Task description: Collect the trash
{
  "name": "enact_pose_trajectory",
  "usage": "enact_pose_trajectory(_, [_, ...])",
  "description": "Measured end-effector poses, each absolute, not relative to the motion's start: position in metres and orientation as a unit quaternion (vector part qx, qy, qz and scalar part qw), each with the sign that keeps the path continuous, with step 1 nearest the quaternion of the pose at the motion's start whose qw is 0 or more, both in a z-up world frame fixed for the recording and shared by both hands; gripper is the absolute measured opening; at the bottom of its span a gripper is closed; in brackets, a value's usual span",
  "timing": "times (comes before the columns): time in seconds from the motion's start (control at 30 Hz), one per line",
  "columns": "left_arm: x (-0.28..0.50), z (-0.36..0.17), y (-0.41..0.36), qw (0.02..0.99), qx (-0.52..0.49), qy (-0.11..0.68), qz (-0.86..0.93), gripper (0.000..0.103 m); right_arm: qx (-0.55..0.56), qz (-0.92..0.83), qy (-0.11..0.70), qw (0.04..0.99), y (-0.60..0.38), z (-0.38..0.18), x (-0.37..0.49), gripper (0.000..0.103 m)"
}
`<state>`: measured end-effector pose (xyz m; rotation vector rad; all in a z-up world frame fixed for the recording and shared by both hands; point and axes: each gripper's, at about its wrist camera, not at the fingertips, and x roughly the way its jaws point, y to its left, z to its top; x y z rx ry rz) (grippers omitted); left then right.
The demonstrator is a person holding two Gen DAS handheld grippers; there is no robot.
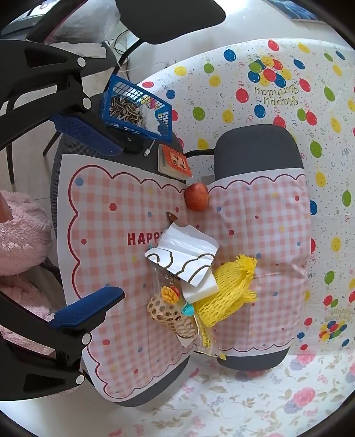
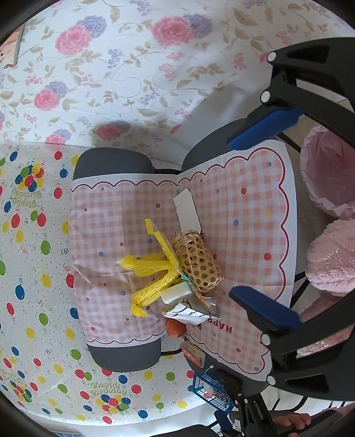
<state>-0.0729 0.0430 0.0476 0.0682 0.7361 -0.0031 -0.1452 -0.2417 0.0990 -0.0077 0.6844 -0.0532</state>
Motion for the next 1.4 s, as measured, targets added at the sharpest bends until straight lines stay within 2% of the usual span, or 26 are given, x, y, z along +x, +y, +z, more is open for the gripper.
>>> enact_pose_trajectory(1.4, [-0.0727, 0.0495, 0.0378, 0.932, 0.036, 0.361, -0.003, 0.096, -0.006, -0.026, 0.336, 0.942, -0.2426, 0.0955, -0.1446, 0.097])
